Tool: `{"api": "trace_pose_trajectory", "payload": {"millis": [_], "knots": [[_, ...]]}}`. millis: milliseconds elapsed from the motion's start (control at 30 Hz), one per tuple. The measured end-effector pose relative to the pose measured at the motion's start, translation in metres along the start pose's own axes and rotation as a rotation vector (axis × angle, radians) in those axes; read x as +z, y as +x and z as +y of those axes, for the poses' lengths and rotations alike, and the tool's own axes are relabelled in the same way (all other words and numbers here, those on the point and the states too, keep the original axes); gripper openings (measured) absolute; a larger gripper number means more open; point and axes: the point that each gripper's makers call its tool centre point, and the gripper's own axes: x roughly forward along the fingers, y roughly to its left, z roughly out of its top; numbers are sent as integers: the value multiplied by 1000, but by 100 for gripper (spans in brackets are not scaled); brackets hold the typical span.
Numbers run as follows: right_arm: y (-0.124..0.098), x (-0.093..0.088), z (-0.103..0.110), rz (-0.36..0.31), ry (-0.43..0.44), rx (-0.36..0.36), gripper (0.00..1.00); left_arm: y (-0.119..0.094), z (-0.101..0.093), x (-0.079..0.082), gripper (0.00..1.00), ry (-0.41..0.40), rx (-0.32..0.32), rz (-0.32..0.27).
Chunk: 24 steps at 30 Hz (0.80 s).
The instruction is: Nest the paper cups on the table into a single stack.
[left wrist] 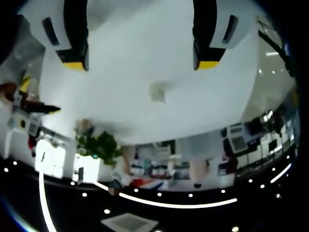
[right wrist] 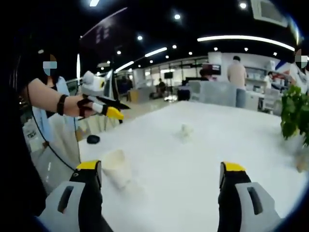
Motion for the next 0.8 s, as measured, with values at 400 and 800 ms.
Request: {"api": "trace_pose_trajectory", "payload": {"millis": [400,800], "knots": [[5,-16,-5,37,37,-32,100,55,0,3,89,31,-65,21],[7,-24,-17,51,79,-59,100,91,27,18,86,111,-38,14]]}}
